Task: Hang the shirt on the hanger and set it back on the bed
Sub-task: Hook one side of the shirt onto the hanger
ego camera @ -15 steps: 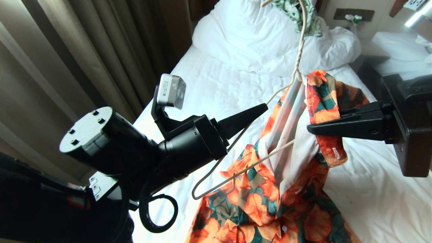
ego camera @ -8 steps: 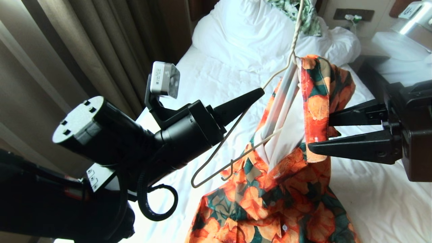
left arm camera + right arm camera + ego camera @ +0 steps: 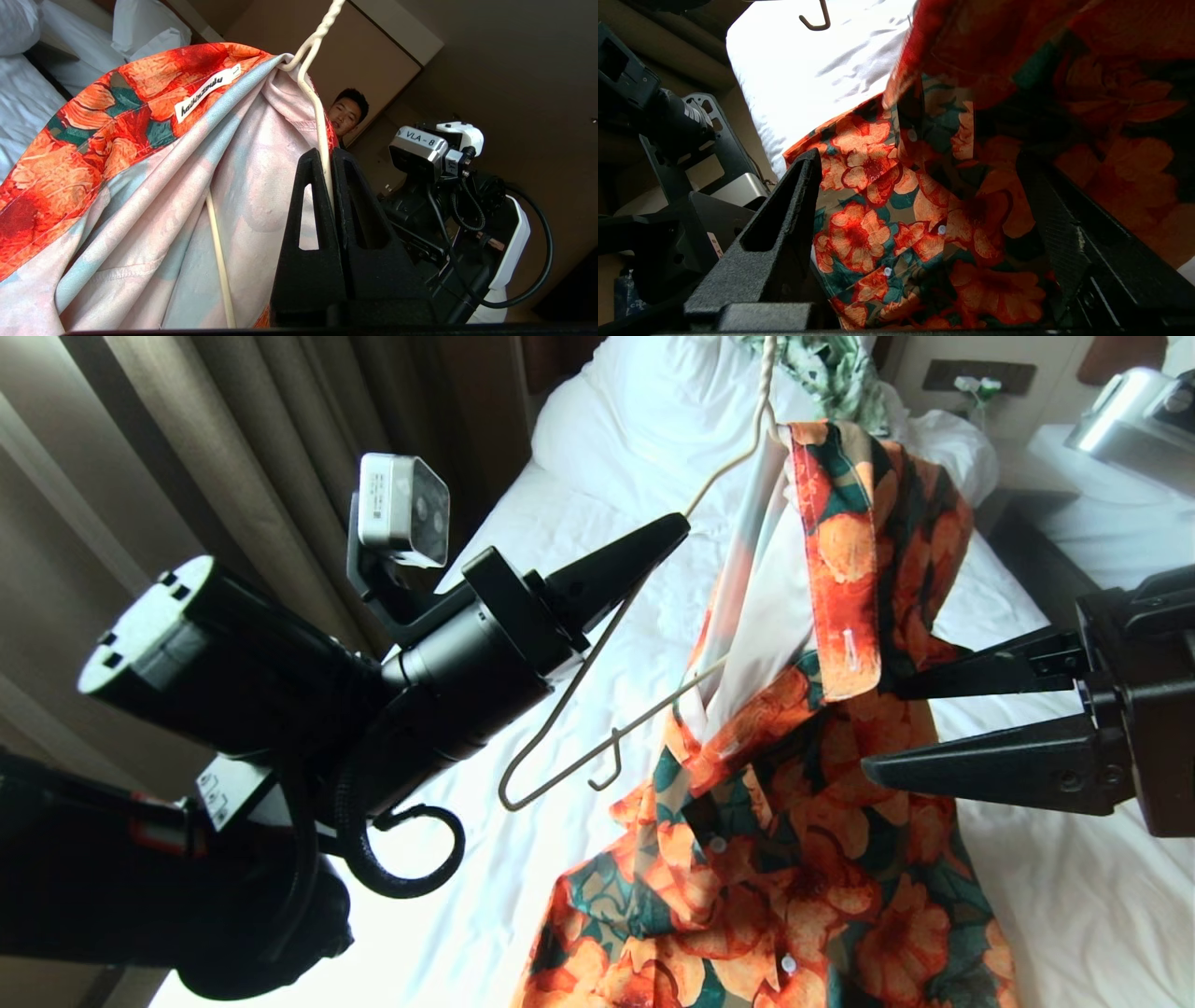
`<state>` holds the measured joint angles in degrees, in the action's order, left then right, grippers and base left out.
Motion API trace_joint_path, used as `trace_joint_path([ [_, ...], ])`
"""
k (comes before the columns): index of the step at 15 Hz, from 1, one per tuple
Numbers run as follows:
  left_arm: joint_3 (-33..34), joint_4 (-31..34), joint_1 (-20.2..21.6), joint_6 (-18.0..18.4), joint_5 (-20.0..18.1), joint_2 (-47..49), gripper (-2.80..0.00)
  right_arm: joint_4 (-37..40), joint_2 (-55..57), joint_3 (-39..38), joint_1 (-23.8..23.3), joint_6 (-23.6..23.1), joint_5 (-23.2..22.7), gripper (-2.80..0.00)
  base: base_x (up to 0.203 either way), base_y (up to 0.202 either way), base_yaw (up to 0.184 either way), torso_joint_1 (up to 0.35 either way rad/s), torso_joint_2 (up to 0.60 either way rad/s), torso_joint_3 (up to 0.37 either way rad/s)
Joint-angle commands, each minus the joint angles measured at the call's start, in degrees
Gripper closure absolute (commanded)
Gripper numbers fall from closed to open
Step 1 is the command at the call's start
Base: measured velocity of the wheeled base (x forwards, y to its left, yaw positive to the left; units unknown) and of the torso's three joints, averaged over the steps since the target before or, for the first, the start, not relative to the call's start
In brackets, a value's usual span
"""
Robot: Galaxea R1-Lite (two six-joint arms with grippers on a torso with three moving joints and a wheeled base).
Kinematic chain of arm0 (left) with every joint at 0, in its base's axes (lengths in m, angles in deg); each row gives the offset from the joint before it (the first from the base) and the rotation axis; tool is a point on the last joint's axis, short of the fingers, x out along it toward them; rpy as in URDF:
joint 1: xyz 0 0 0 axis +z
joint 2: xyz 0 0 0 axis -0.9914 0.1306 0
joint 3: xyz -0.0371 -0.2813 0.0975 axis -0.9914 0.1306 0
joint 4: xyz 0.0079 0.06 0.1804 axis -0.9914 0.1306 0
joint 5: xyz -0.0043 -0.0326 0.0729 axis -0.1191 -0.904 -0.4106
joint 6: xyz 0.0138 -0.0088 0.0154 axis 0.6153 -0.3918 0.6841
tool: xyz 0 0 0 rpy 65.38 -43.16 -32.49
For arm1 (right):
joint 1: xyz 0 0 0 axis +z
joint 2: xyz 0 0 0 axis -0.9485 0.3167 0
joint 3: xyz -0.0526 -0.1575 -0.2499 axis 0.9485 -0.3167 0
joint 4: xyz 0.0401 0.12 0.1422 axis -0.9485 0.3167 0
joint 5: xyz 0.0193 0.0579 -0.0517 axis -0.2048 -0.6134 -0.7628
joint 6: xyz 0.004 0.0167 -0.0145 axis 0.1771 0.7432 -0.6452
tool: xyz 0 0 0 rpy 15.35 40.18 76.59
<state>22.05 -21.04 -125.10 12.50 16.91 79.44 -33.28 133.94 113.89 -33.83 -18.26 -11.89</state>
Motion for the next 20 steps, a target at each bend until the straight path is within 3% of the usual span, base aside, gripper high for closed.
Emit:
trace_joint_path([
  [1,-0.08,-0.48,0.6,-0.28,-0.13,-1.22,0.0,0.71,-0.47,0.23,0.26,0.02,0.2,-2.8,0.0,0.0,0.0,0.0,0.0,0.0],
  [5,0.01,-0.48,1.3,-0.37,-0.13,-1.72,0.0,3.66,-1.75,-0.17,1.23,0.26,0.18,-2.8,0.0,0.0,0.0,0.0,0.0,0.0],
  [6,-0.08,-0.48,1.3,-0.37,-0.13,-1.9,0.0,4.0,-2.7,-0.59,1.6,0.26,0.12,0.0,0.0,0.0,0.0,0.0,0.0,0.0],
  [16,1.82,-0.48,0.86,-0.91,-0.49,-2.96,0.0,3.71,-2.21,0.3,-5.88,0.29,-0.79,0.0,0.0,0.0,0.0,0.0,0.0,0.0],
  [20,4.39,-0.48,0.86,-2.83,-1.71,-4.43,0.0,6.91,1.96,9.92,-12.07,0.89,-2.26,0.0,0.0,0.0,0.0,0.0,0.0,0.0],
])
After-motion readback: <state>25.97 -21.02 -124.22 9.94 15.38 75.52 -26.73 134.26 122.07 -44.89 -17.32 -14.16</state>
